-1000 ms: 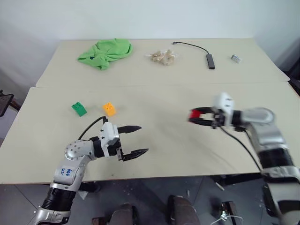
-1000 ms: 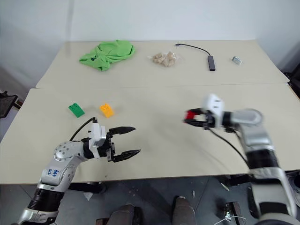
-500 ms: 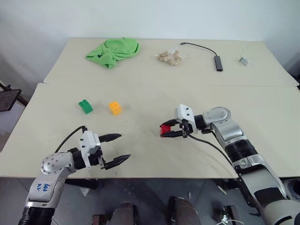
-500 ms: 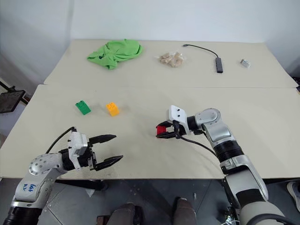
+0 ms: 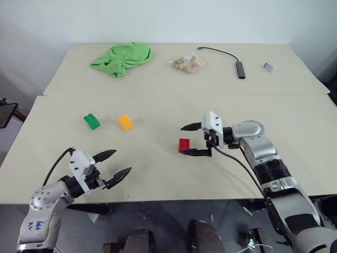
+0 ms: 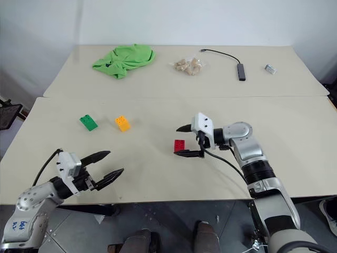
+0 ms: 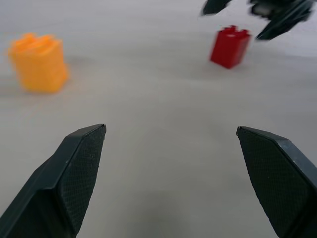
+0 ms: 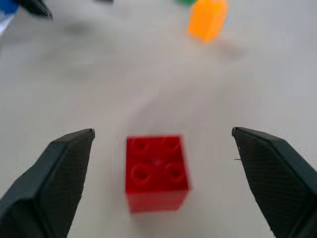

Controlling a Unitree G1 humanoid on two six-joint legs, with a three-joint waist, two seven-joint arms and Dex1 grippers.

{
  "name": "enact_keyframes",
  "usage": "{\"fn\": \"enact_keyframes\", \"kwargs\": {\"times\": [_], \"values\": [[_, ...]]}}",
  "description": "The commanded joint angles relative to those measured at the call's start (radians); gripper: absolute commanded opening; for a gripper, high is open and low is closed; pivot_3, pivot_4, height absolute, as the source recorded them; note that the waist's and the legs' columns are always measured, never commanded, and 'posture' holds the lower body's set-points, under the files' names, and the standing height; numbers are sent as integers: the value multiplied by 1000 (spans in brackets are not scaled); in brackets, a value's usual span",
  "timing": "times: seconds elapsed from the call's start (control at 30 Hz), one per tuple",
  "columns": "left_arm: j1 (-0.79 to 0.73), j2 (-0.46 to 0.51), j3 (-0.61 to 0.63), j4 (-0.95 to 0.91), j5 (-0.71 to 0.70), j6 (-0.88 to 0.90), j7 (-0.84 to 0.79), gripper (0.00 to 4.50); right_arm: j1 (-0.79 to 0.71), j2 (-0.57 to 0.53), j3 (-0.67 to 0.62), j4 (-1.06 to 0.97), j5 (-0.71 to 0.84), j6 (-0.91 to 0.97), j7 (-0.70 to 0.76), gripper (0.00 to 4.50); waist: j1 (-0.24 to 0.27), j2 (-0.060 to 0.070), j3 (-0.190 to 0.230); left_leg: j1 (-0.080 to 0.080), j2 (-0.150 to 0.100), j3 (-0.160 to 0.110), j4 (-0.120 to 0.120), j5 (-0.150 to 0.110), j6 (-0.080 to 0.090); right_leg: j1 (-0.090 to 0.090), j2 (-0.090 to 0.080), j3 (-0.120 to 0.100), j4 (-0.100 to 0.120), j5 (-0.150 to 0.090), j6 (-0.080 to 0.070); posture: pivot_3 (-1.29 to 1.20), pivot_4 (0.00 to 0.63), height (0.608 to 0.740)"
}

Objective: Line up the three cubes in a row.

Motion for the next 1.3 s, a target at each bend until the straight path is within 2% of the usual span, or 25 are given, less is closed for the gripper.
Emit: {"fn": "enact_keyframes", "kwargs": {"times": [0.03, 0.17, 0.27, 0.4, 0.47, 0.53, 0.6, 0.77, 0.87, 1.07, 1.3], "values": [[68, -96, 173, 15, -32, -79, 151, 4500, 129, -8, -120, -180, 132, -65, 3, 4469, 3, 0, 0, 0, 0, 0, 0, 0, 0, 0, 0, 0, -1, 0, 0, 0, 150, 740], [99, -182, 252, 10, -42, -87, 271, 4500, 261, 36, -196, -284, 253, -116, 13, 4469, 7, -1, 0, 0, 0, 0, 0, -1, 0, 1, 0, -1, -2, 0, 0, 0, 150, 740], [100, -262, 236, -20, -4, -96, 382, 4500, 358, 42, -198, -318, 275, -164, 48, 4469, 11, -2, 0, 1, 0, 0, 1, -1, 1, 3, 0, 0, -2, 0, 0, 0, 150, 740], [75, -315, 161, -87, 56, -77, 476, 4500, 400, 56, -207, -333, 287, -162, 6, 4469, 15, -2, -1, 1, 0, 0, 2, -2, 1, 3, 0, 0, -2, 0, 0, 0, 150, 740], [18, -329, 109, -121, 96, 10, 576, 4500, 408, 67, -208, -343, 288, -179, -11, 4469, 24, -2, -1, 1, 0, 1, 2, -2, 1, 2, 0, 1, -1, 0, 0, 0, 150, 740], [-91, -349, 93, -126, 105, 180, 738, 4500, 411, 74, -210, -350, 285, -193, -25, 4469, 33, -3, -1, 1, 0, 0, 2, -1, 1, 3, 0, 1, -1, 0, 0, 0, 150, 740], [-183, -350, 75, -105, 131, 236, 804, 4500, 413, 74, -208, -353, 285, -187, -31, 4469, 32, -3, -1, 1, 0, 0, 3, -1, 1, 3, 0, 1, -1, 0, 0, 0, 150, 740], [-408, -377, 64, 11, 184, 324, 962, 4500, 425, 72, -193, -383, 284, -171, -39, 4469, 30, -3, -1, 1, 0, 0, 2, -1, 1, 2, 0, 0, -1, 0, 0, 0, 150, 740], [-489, -387, 35, 102, 221, 321, 993, 4500, 430, 74, -189, -410, 289, -153, -57, 4469, 27, -3, -1, 1, 0, 0, 2, -1, 1, 2, 0, 0, -1, 0, 0, 0, 150, 740], [-663, -409, 1, 337, 302, 205, 1065, 4500, 446, 72, -174, -447, 288, -123, -80, 4469, 35, -4, -1, 1, -1, 0, 2, -1, 1, 3, 0, -1, -2, 1, 0, 0, 150, 740], [-756, -419, 5, 486, 331, 92, 1111, 4500, 490, 59, -176, -485, 288, -104, -100, 4469, 42, -4, -1, 1, -1, 0, 2, -1, 1, 2, 0, -1, -3, 1, 0, 0, 150, 740]]}}
